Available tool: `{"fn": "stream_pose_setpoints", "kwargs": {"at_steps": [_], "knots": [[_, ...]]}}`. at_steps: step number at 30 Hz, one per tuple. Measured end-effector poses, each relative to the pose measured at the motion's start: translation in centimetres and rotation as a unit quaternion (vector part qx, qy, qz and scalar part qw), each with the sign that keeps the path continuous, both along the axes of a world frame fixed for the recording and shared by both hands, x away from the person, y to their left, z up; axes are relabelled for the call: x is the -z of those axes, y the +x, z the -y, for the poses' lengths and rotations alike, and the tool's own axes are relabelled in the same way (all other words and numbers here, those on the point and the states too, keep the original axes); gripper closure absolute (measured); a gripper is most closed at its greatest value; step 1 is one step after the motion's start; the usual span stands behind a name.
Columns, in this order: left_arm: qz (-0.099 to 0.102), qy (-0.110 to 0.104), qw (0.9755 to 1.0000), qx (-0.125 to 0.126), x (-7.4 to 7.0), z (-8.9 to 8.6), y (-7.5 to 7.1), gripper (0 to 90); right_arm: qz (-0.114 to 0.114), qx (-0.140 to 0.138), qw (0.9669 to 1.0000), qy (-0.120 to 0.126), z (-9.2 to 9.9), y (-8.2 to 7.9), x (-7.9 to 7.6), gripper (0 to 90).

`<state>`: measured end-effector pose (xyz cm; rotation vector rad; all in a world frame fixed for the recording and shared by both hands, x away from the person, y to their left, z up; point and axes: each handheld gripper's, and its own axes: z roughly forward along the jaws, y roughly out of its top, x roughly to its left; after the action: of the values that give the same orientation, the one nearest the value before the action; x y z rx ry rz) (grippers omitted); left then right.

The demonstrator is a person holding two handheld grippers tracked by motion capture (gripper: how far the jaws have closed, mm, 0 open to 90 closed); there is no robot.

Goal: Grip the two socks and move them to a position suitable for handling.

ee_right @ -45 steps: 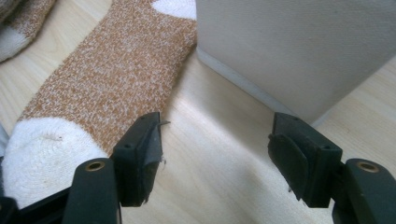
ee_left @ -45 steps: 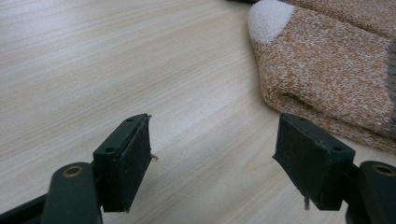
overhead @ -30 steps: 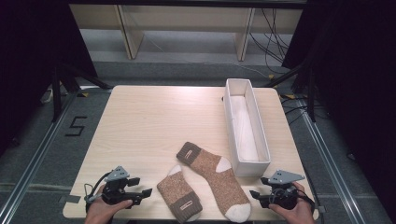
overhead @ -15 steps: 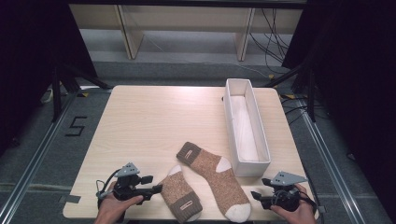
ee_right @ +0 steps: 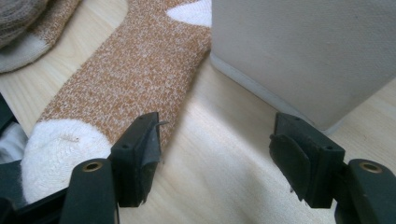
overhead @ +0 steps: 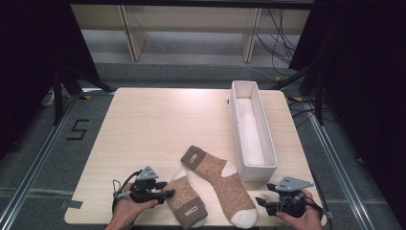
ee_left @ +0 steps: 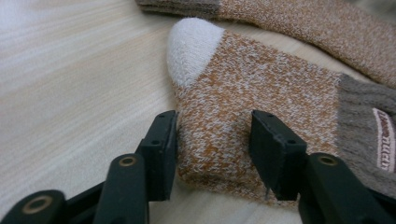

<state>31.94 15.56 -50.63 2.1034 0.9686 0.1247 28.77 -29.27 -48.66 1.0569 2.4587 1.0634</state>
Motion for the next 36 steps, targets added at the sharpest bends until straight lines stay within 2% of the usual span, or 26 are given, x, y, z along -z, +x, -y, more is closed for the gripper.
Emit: {"fn": "stream_pose_setpoints", "kwargs": {"at_steps": [1, 2, 5, 6, 7, 8, 10, 12, 14, 15, 17, 18, 19, 21, 22, 23, 28, 29, 30, 32, 35, 36], "knots": [[0.004, -0.003, 1.0, -0.003, 0.0, 0.2, 0.0, 58.9, 0.0, 0.002, 1.0, -0.001, 0.0, 0.0, 0.0, 33.6], [0.009, 0.006, 0.9999, 0.006, -0.1, 0.1, 0.0, 62.3, -0.011, 0.009, 0.9999, 0.002, -0.1, -0.1, -0.1, 33.6], [0.014, 0.005, 0.9998, 0.014, -0.5, 0.0, 0.2, 72.0, -0.005, 0.003, 1.0, 0.003, -0.1, -0.1, 0.0, 33.8], [0.015, -0.004, 0.9999, 0.008, -0.6, 0.0, 0.2, 73.7, 0.0, 0.001, 1.0, 0.0, 0.0, 0.0, 0.0, 33.8], [0.015, 0.006, 0.9997, 0.021, -0.8, -0.3, 0.4, 74.5, -0.009, 0.006, 0.9999, 0.003, 0.0, -0.1, -0.1, 33.7], [0.015, 0.006, 0.9997, 0.021, -0.8, -0.3, 0.4, 75.0, -0.011, 0.006, 0.9999, 0.003, -0.1, -0.1, 0.0, 33.7], [0.017, 0.0, 0.9997, 0.015, -1.3, -0.9, 0.7, 75.6, -0.006, 0.001, 1.0, 0.001, 0.0, 0.0, 0.0, 33.7], [0.017, 0.003, 0.9997, 0.017, -1.6, -1.4, 0.8, 75.8, -0.005, 0.001, 1.0, 0.001, 0.0, 0.0, 0.0, 33.7], [0.018, 0.01, 0.9998, 0.008, -2.1, -3.0, 1.6, 75.9, -0.005, 0.002, 1.0, 0.003, 0.1, 0.0, -0.1, 33.7], [0.014, 0.012, 0.9998, 0.005, -2.1, -3.4, 1.8, 76.0, -0.017, 0.01, 0.9998, 0.007, -0.1, -0.2, -0.1, 33.7], [0.012, 0.017, 0.9998, -0.001, -2.1, -4.4, 2.6, 76.0, -0.005, -0.001, 1.0, 0.008, 0.0, 0.1, 0.1, 33.8], [0.01, 0.019, 0.9998, -0.004, -2.1, -4.8, 2.9, 76.1, -0.006, 0.001, 1.0, 0.001, 0.1, 0.1, 0.0, 33.8], [0.008, 0.016, 0.9998, -0.01, -2.1, -5.0, 3.2, 76.1, -0.003, 0.002, 1.0, 0.006, 0.0, 0.1, 0.0, 33.8], [0.002, 0.019, 0.9998, -0.006, -2.2, -5.5, 3.6, 76.2, 0.001, -0.003, 1.0, 0.005, 0.0, 0.1, 0.0, 33.8], [0.004, 0.015, 0.9999, -0.008, -2.2, -5.5, 3.8, 76.2, -0.005, -0.004, 1.0, 0.005, 0.0, 0.1, 0.0, 33.8], [0.0, 0.02, 0.9998, -0.006, -2.3, -5.6, 4.0, 76.2, -0.009, -0.001, 1.0, 0.003, 0.0, 0.2, 0.0, 33.8], [0.01, 0.032, 0.9994, -0.011, -2.1, -5.8, 4.9, 76.0, -0.003, -0.004, 1.0, 0.005, -0.1, 0.2, 0.1, 33.8], [0.012, 0.037, 0.9991, -0.018, -2.1, -5.8, 5.2, 75.8, -0.003, -0.005, 1.0, 0.006, -0.1, 0.2, 0.1, 33.8], [0.014, 0.051, 0.9983, -0.023, -2.1, -6.1, 5.5, 75.8, -0.005, -0.005, 0.9999, 0.007, -0.1, 0.2, 0.1, 33.8], [0.027, 0.047, 0.9982, -0.025, -2.1, -6.2, 5.8, 75.4, -0.004, -0.004, 1.0, 0.007, -0.1, 0.2, 0.0, 33.7], [0.026, 0.049, 0.9982, -0.025, -2.3, -6.4, 6.1, 73.6, -0.008, 0.001, 0.9999, 0.007, -0.1, 0.2, 0.1, 33.7], [0.026, 0.049, 0.9982, -0.025, -2.3, -6.4, 6.1, 73.4, -0.004, -0.001, 1.0, 0.001, 0.0, 0.3, 0.0, 33.7]]}}
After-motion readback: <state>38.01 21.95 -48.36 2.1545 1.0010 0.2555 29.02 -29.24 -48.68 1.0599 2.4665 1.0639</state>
